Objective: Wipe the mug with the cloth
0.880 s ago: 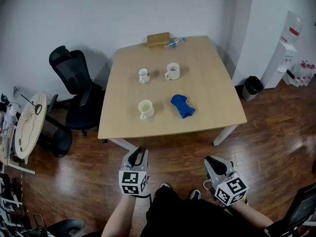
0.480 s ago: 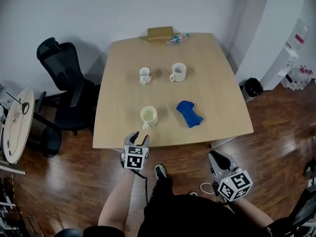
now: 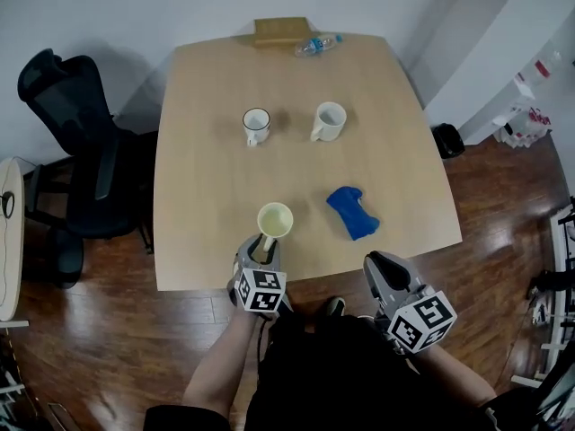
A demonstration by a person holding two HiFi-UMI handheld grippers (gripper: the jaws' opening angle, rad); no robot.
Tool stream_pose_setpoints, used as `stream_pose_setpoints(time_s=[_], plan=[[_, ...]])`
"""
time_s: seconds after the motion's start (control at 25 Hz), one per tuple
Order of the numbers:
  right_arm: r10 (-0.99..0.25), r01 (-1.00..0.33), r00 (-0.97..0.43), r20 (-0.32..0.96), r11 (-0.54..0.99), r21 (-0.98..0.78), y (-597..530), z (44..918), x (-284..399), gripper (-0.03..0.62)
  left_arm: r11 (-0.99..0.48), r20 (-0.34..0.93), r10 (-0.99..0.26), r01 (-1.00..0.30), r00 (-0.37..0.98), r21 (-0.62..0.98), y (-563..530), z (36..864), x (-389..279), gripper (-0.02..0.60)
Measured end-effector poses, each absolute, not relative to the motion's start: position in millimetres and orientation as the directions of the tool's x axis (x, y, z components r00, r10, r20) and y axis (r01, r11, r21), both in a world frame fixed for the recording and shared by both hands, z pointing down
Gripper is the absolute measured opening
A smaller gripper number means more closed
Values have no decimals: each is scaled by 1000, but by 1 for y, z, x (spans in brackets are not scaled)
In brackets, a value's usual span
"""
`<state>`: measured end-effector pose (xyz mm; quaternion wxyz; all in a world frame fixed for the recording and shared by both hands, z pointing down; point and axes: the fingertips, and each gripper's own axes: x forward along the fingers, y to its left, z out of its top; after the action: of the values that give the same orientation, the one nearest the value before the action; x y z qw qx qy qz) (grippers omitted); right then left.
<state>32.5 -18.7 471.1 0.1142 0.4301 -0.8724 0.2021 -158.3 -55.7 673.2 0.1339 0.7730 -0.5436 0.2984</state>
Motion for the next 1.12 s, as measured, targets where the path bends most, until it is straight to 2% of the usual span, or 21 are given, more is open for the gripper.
stream_pose_setpoints(time_s=[0.08, 0.16, 0.2, 0.44, 0.56, 0.72, 0.76, 0.88, 1.04, 1.12], plan=[[-693, -794, -607, 389, 551, -258, -30, 479, 30, 40, -369, 586, -779, -919, 225, -138, -57, 673, -159, 125], [-682, -791, -610, 403, 552, -264, -45, 492, 31, 40, -364, 560, -794, -922, 236, -128, -60, 672, -160, 58], [-674, -790, -611, 416, 553, -264, -52, 501, 34, 40, -366, 555, -795, -924, 246, -114, -60, 672, -161, 52], [-638, -799, -587, 499, 557, -228, -104, 545, 61, 40, -366, 592, -757, -930, 277, -34, -53, 667, -166, 43], [-621, -789, -577, 531, 591, -166, -120, 564, 67, 40, -311, 602, -743, -947, 293, 77, -52, 656, -168, 43], [-573, -758, -570, 589, 644, -106, -132, 593, 63, 44, -233, 553, -768, -945, 324, 230, -54, 622, -170, 43], [-561, -749, -568, 603, 656, -94, -135, 601, 61, 64, -224, 533, -779, -940, 331, 257, -54, 610, -169, 43], [-534, -710, -546, 646, 704, -18, -144, 625, 49, 190, -222, 467, -810, -922, 355, 317, -56, 571, -163, 43], [-488, -655, -457, 744, 750, 89, -152, 667, 32, 283, -252, 395, -831, -899, 391, 359, -56, 522, -150, 44], [-464, -670, -395, 793, 736, 97, -155, 692, 36, 301, -268, 380, -831, -891, 406, 367, -56, 502, -141, 44]])
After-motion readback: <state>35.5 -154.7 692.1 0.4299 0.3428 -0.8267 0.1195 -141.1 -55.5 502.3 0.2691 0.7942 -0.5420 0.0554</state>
